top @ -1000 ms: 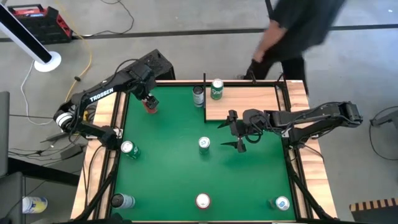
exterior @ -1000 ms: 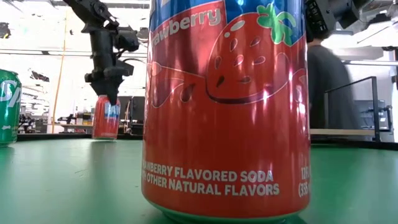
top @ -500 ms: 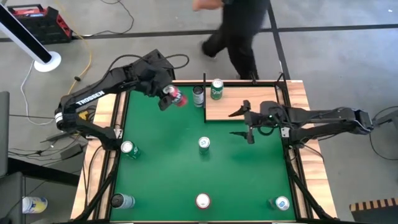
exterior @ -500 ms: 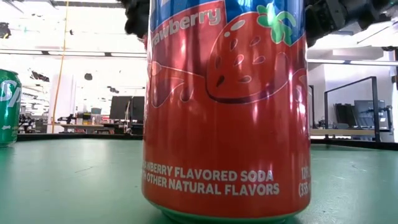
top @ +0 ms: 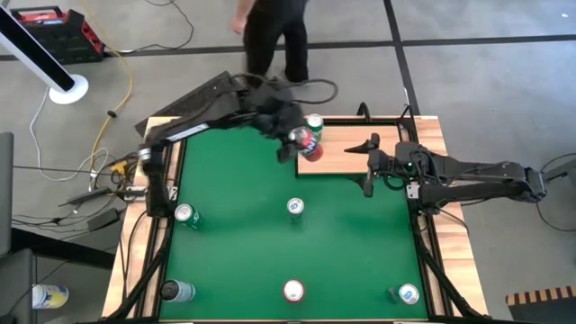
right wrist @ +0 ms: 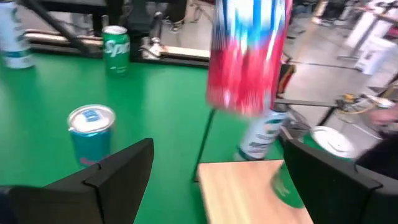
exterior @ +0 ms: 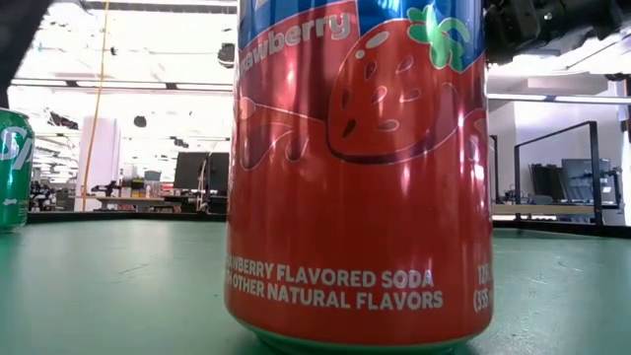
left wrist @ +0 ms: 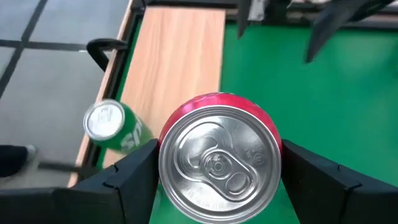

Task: Place canned beverage on shelf
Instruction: Put the top orange soda can on the shelf

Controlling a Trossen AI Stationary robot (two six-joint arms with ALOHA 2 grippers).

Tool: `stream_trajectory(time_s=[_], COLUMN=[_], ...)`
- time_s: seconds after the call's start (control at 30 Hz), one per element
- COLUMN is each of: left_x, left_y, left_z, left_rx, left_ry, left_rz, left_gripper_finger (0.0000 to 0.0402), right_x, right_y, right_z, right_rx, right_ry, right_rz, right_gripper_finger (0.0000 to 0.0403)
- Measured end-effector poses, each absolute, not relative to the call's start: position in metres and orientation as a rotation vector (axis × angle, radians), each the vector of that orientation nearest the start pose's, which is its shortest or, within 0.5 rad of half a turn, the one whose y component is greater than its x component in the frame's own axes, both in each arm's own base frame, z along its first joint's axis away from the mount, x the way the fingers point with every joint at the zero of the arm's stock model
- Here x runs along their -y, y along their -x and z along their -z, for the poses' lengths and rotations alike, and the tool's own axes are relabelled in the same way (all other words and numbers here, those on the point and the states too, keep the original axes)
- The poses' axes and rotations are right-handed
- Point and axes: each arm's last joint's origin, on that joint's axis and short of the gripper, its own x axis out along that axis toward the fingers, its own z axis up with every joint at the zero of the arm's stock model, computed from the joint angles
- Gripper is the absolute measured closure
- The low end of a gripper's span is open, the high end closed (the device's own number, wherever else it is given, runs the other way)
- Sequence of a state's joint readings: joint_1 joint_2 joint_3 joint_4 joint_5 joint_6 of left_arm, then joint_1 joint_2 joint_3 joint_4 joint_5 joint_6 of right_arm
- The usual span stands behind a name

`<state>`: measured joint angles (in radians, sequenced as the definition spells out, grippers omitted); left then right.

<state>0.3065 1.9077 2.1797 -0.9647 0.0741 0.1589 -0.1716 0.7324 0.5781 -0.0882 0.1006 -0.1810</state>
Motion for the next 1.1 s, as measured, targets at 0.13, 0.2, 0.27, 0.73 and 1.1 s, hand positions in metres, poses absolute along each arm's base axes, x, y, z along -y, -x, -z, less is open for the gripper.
stream_trajectory(time_s=[0.13,0.2,0.27,0.73,1.1], left_x=[-0.133,-0.137,-0.139,-0.141,-0.123], left_y=[-0.417,-0.429,-0.439,-0.460,-0.463], left_z=[-0.391,-0.378,-0.364,-0.332,-0.340], left_rx=[-0.763,-0.766,-0.777,-0.808,-0.748], left_ry=[-0.043,-0.062,-0.089,-0.144,-0.275], left_rz=[-0.131,-0.108,-0.094,-0.001,0.158], left_gripper_finger=[0.0131,0.0131,0.0131,0.0131,0.0131], right_x=[0.032,0.032,0.032,0.061,0.087], right_y=[-0.157,-0.154,-0.152,-0.173,-0.189], right_z=[-0.282,-0.283,-0.283,-0.256,-0.235], right_rx=[-0.249,-0.247,-0.252,-0.328,-0.376], right_ry=[0.159,0.147,0.143,0.107,-0.021], right_rz=[0.269,0.274,0.274,0.290,0.142], right_gripper_finger=[0.0019,0.0019,0.0019,0.0019,0.0019])
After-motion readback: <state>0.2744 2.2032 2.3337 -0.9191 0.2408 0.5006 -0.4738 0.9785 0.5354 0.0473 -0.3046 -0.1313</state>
